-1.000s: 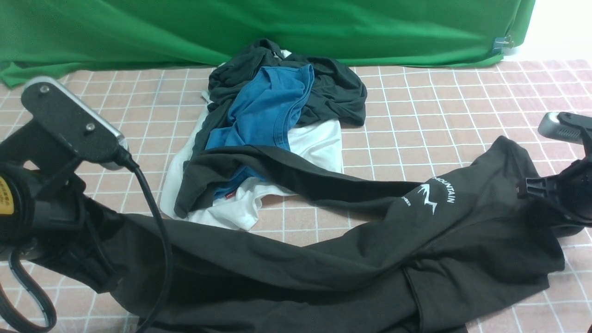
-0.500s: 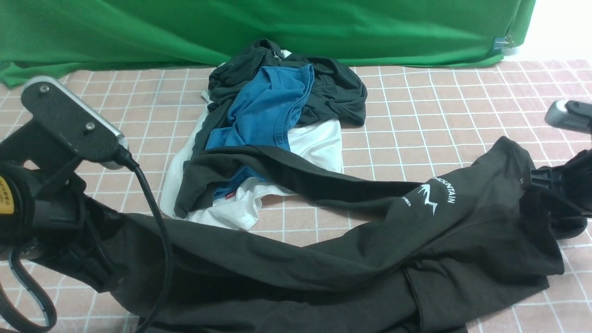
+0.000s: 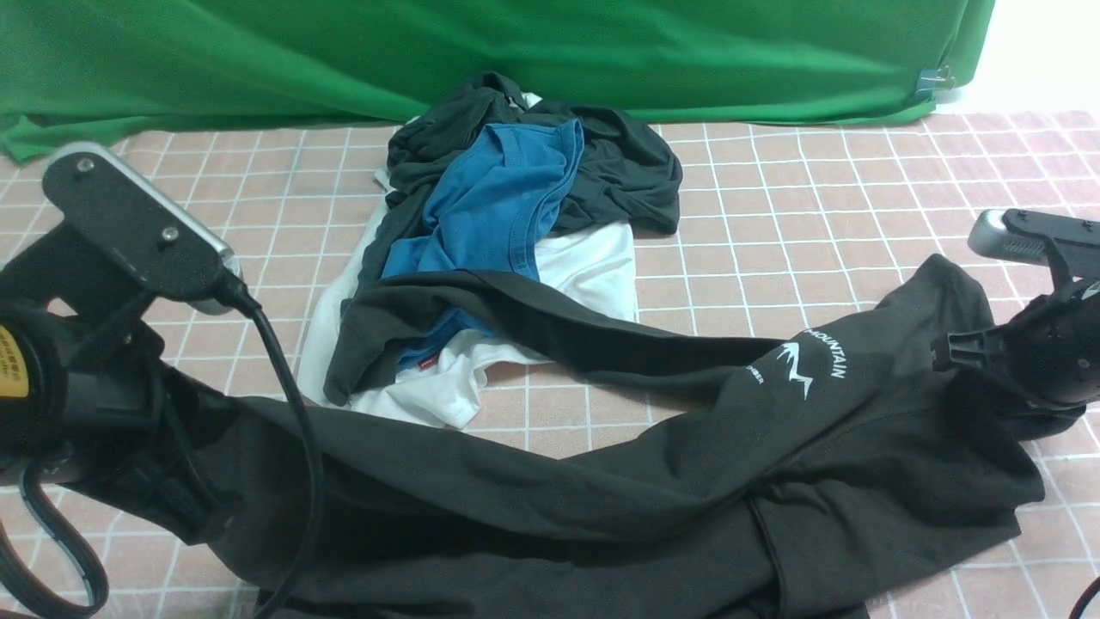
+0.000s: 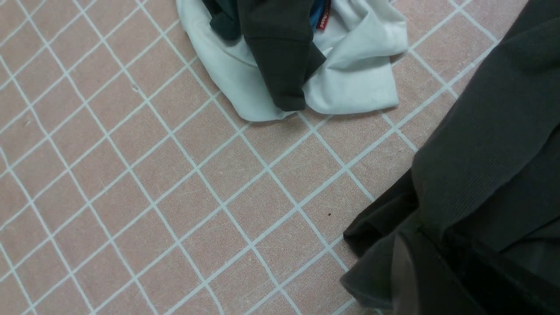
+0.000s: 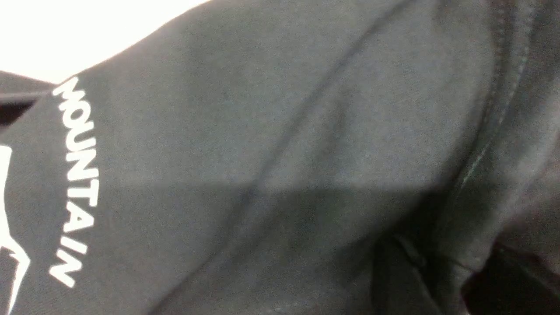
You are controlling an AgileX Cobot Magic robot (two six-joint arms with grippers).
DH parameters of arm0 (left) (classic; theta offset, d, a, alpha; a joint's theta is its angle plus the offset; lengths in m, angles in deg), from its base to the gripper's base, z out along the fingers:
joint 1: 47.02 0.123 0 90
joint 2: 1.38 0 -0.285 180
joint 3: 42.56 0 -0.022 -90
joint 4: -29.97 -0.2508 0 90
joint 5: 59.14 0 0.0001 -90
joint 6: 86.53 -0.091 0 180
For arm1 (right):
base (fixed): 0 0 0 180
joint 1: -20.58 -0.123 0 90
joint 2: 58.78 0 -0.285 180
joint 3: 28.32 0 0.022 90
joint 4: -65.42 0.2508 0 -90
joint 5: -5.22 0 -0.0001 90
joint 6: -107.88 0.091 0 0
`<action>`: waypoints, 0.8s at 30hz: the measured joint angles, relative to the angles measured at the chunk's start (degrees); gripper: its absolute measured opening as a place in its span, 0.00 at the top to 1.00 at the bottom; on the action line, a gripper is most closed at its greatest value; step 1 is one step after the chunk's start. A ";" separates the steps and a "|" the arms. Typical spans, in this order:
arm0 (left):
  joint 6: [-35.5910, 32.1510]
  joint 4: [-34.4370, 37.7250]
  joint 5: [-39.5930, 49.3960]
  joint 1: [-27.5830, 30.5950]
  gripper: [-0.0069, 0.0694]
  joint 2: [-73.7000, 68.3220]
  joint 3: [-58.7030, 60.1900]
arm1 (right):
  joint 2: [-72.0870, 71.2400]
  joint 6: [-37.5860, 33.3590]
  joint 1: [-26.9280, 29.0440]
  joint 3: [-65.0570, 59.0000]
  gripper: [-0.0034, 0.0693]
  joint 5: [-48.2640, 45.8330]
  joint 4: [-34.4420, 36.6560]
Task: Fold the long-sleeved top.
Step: Spread the long sleeves with your arms and place them on the tabletop
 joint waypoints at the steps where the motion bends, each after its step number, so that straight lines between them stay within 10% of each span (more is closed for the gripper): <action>1: 0.00 0.05 0.00 0.00 0.87 0.00 0.00 | 0.00 -0.02 0.00 0.00 0.57 0.00 0.00; 24: -0.91 0.40 0.05 0.00 0.87 0.00 0.00 | -2.14 2.56 -1.12 2.72 0.48 -3.79 -3.82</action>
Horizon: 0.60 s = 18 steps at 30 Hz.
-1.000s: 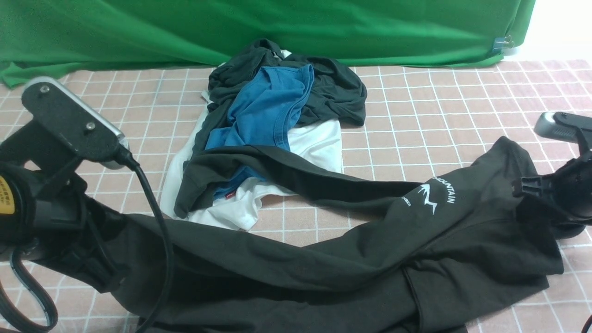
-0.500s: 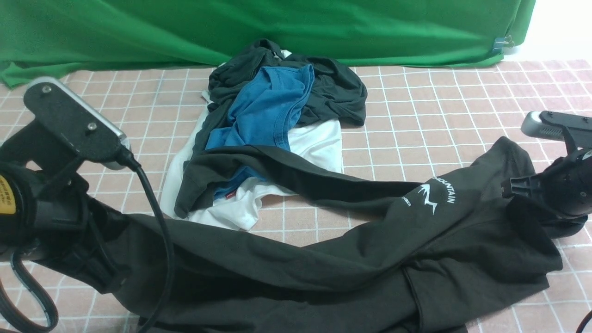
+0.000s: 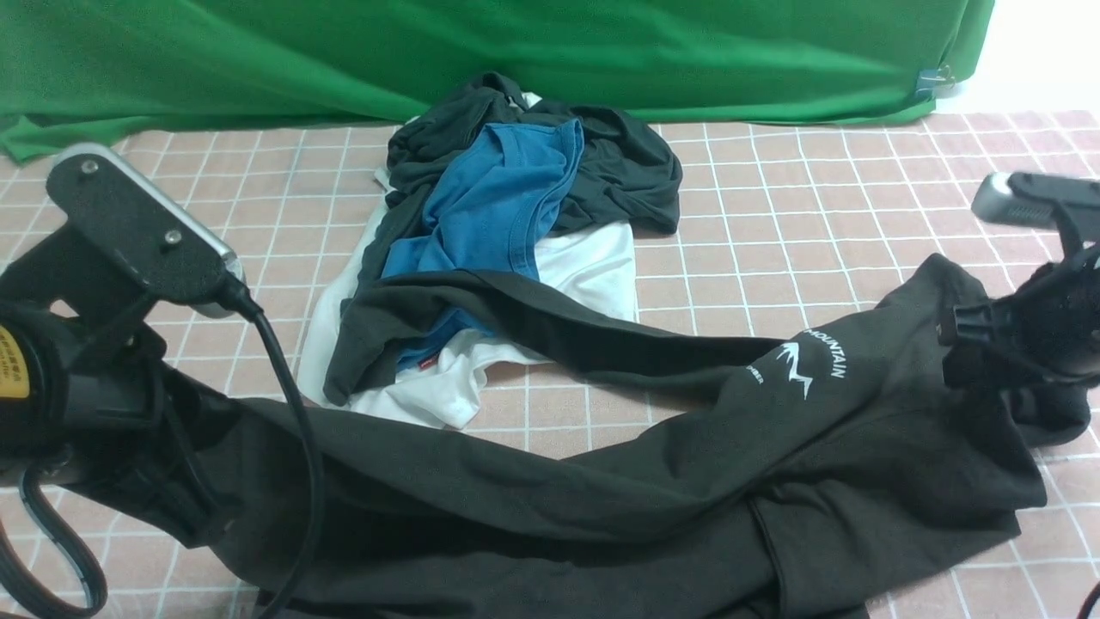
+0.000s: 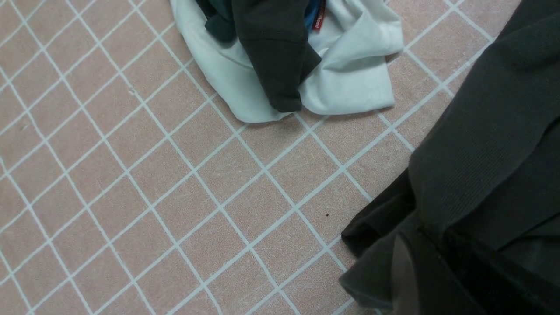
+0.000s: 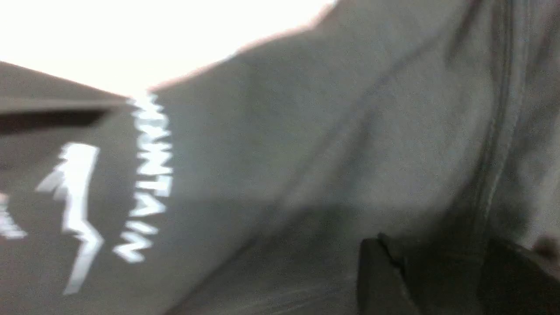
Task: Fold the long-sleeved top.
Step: Spread the long sleeves with your arms and place them on the tabletop
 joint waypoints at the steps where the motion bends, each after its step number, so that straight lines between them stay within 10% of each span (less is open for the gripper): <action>1: 0.00 0.00 0.00 0.00 0.87 0.00 0.00 | 0.48 1.17 0.00 0.00 0.47 -0.12 -0.99; 18: -0.41 0.00 0.67 0.00 0.87 0.00 0.00 | 1.26 7.44 0.00 0.59 0.39 -3.08 -6.50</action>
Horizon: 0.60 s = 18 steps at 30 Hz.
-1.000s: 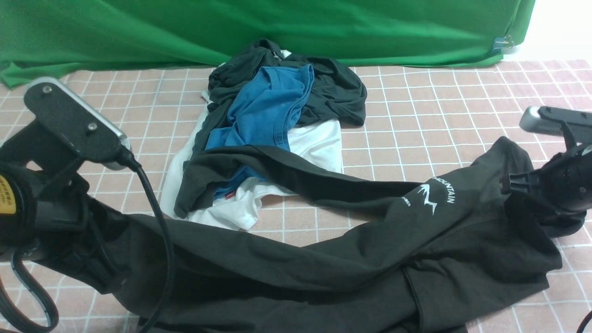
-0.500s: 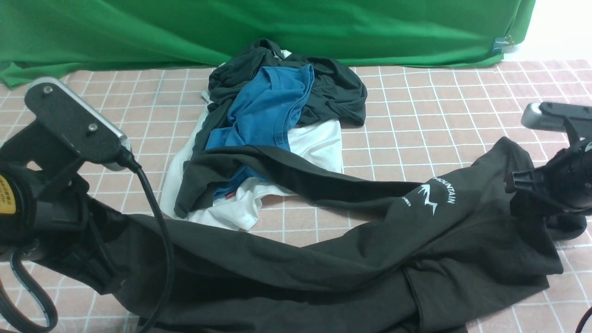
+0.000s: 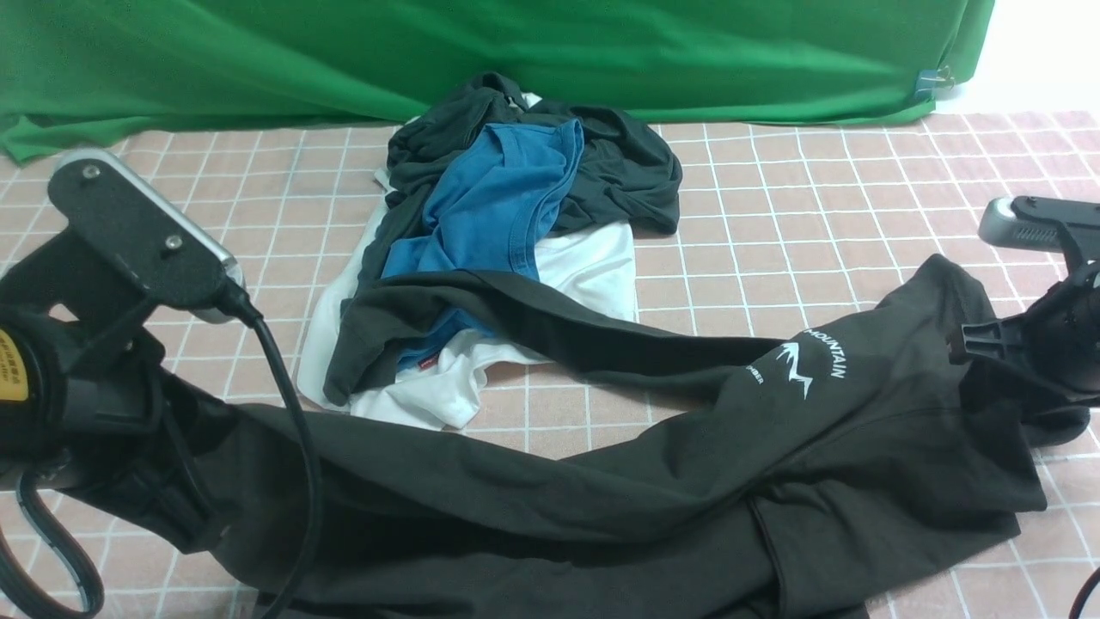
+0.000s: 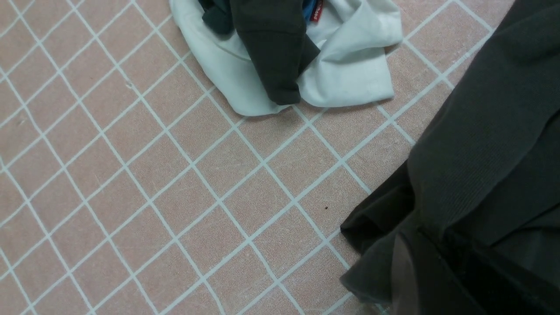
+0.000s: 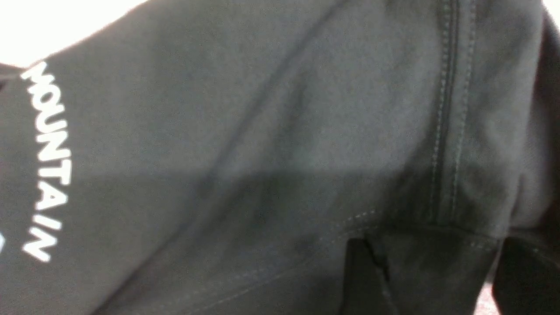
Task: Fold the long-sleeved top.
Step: Spread the long sleeves with your arms and place them on the tabletop
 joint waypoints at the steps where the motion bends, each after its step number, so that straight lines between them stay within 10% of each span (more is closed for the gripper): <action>1: 0.00 0.01 -0.05 0.00 0.87 0.00 0.00 | 0.23 0.00 0.00 0.00 0.39 0.00 0.00; 18: -0.24 1.03 -1.29 0.00 0.87 0.00 0.00 | 1.07 -2.52 -0.55 0.00 0.60 3.72 3.88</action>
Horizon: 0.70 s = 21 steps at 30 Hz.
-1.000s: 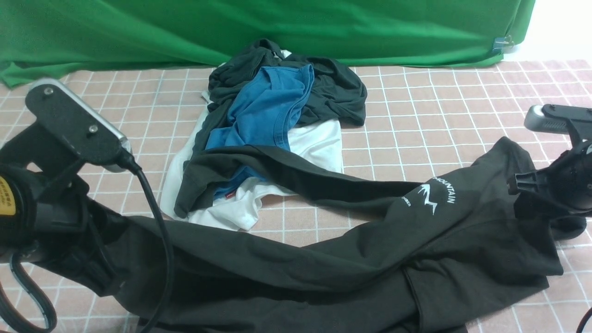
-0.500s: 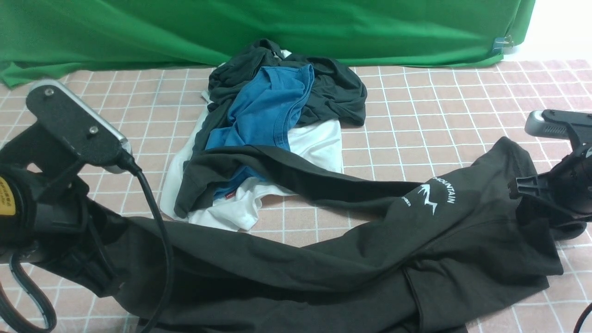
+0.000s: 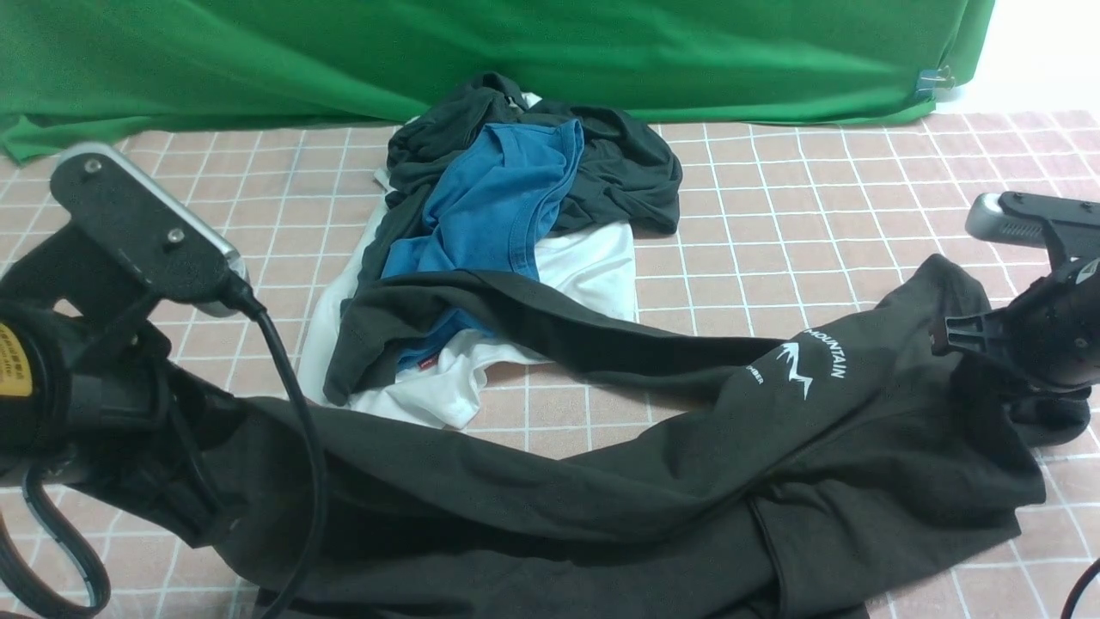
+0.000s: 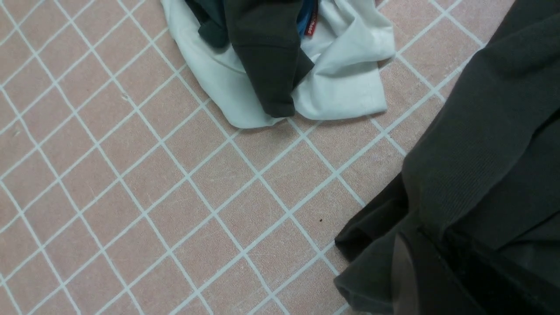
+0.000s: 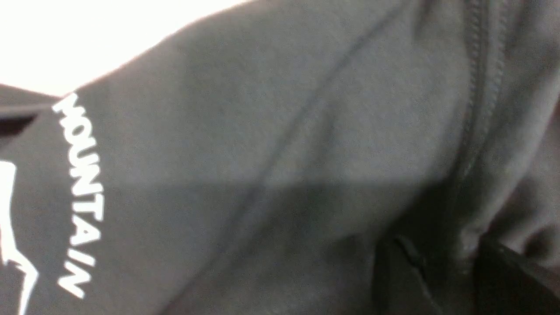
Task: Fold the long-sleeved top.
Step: Spread the long sleeves with your arms and place them on the tabletop
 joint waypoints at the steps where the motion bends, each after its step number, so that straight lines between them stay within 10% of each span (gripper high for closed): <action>1: 0.00 0.00 -0.11 0.00 0.87 0.00 0.00 | 0.46 -0.59 0.00 0.00 0.60 0.20 0.22; 13: -0.14 0.12 -0.28 0.00 0.87 0.00 0.11 | 3.64 -2.19 0.00 0.00 0.50 2.63 0.29; 21: -0.34 0.24 -0.28 0.00 0.87 0.00 0.57 | 3.44 -6.46 0.00 0.00 0.87 2.41 0.08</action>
